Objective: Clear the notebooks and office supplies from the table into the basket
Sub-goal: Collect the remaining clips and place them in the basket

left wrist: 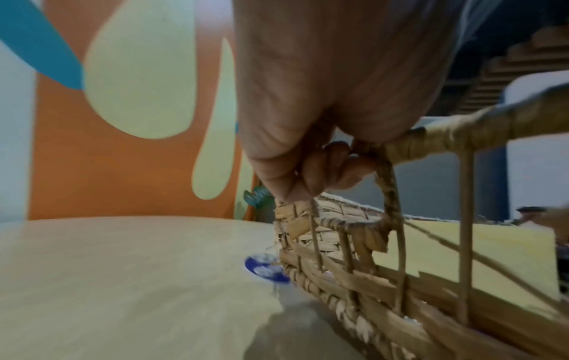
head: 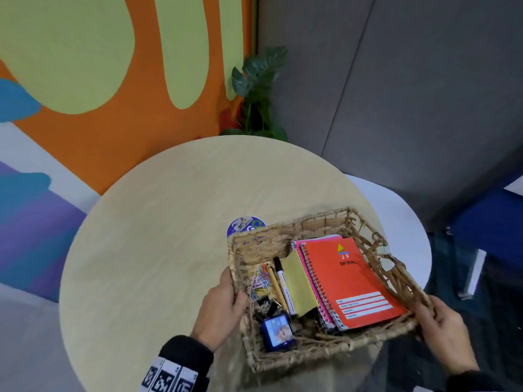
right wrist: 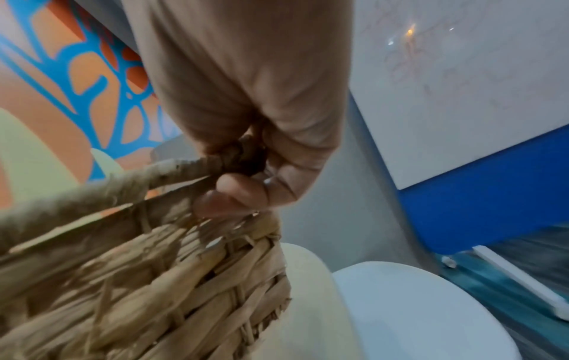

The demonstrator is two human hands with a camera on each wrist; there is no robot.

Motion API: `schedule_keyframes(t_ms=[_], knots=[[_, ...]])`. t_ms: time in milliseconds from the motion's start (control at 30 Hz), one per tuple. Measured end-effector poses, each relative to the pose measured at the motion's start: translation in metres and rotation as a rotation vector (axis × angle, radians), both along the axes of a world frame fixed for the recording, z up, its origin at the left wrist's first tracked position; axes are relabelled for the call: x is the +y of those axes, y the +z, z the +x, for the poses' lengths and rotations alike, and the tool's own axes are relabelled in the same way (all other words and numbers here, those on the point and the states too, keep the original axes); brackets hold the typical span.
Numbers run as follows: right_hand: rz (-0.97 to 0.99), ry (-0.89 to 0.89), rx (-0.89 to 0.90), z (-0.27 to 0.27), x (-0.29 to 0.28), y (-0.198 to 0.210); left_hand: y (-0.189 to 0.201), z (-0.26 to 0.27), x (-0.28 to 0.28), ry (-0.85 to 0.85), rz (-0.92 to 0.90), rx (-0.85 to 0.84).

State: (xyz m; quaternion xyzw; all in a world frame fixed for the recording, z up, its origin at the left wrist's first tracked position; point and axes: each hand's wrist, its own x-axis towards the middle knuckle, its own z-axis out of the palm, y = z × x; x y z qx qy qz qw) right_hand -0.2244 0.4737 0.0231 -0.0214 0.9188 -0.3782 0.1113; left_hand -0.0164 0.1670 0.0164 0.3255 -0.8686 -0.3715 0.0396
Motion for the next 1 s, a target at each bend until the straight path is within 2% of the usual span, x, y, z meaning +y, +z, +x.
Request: schedule_keyframes(t_ms=[233,433,533,733,1000], knots=[[-0.218,0.237,0.027,-0.03,-0.125,0.058,0.043,0.029,-0.077,0.208,-0.134,0.139],[-0.359,0.466,0.03,-0.061,-0.276,0.065,0.061,0.054,-0.164,0.472,-0.257,0.176],[-0.361,0.573,-0.008,-0.07,-0.35,0.053,0.05,0.061,-0.206,0.6,-0.259,0.154],[-0.236,0.704,-0.042,-0.076,-0.47,0.017,0.001,0.069,-0.261,0.787,-0.183,0.102],[-0.106,0.724,-0.099,-0.068,-0.549,-0.022,-0.035,0.072,-0.298,0.884,-0.128,0.037]])
